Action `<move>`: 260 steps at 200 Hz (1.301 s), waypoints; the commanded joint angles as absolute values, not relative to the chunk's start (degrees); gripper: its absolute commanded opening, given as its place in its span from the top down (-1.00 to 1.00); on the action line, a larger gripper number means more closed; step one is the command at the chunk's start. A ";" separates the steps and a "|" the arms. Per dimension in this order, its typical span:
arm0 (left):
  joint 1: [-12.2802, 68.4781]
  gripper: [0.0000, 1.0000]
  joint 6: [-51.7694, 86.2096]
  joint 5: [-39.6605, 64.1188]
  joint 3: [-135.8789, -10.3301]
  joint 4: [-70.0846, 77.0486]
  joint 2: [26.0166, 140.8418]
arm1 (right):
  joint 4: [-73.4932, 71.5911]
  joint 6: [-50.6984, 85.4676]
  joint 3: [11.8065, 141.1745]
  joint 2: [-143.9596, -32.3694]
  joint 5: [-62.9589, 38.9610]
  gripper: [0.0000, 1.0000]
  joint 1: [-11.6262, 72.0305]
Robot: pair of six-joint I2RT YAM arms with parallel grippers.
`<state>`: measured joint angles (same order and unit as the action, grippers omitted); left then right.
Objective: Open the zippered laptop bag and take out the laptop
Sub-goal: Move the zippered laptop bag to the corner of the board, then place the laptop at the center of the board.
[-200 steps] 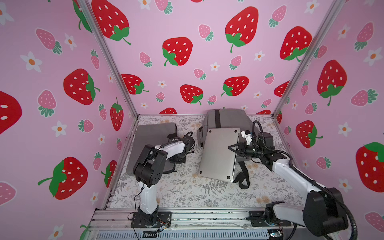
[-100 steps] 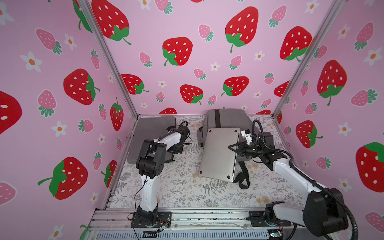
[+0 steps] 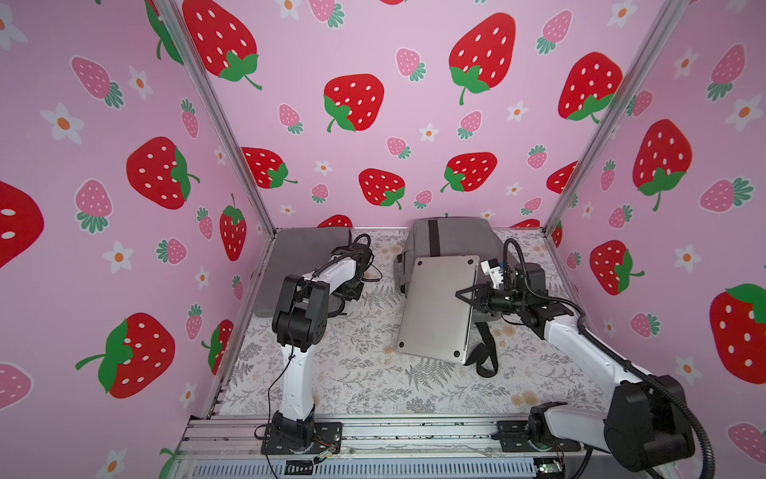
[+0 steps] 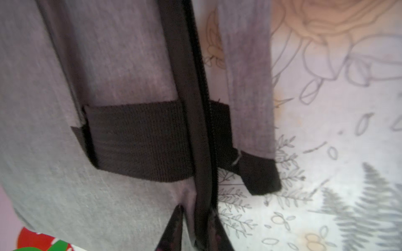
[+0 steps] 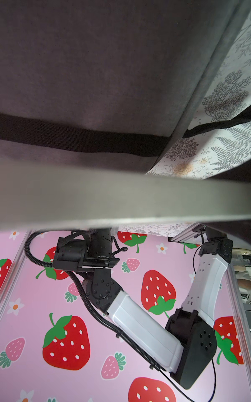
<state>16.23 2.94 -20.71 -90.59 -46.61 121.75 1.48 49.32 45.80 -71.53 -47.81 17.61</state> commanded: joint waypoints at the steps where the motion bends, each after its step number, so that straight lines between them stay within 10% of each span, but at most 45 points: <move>1: 16.18 0.32 5.38 -13.97 -90.70 -47.80 117.37 | -4.14 49.78 50.74 -70.43 -52.27 1.00 17.40; 128: 17.67 -0.26 30.63 29.63 -69.82 -22.38 81.21 | -13.24 57.04 60.43 -77.32 -54.14 1.00 21.20; 260: 16.87 -0.36 43.98 55.07 -61.59 0.32 78.11 | -24.79 67.96 66.71 -82.06 -56.35 1.00 23.29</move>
<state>16.60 41.12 44.23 -61.25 -6.13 79.70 -13.43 63.53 62.02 -82.13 -53.58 22.87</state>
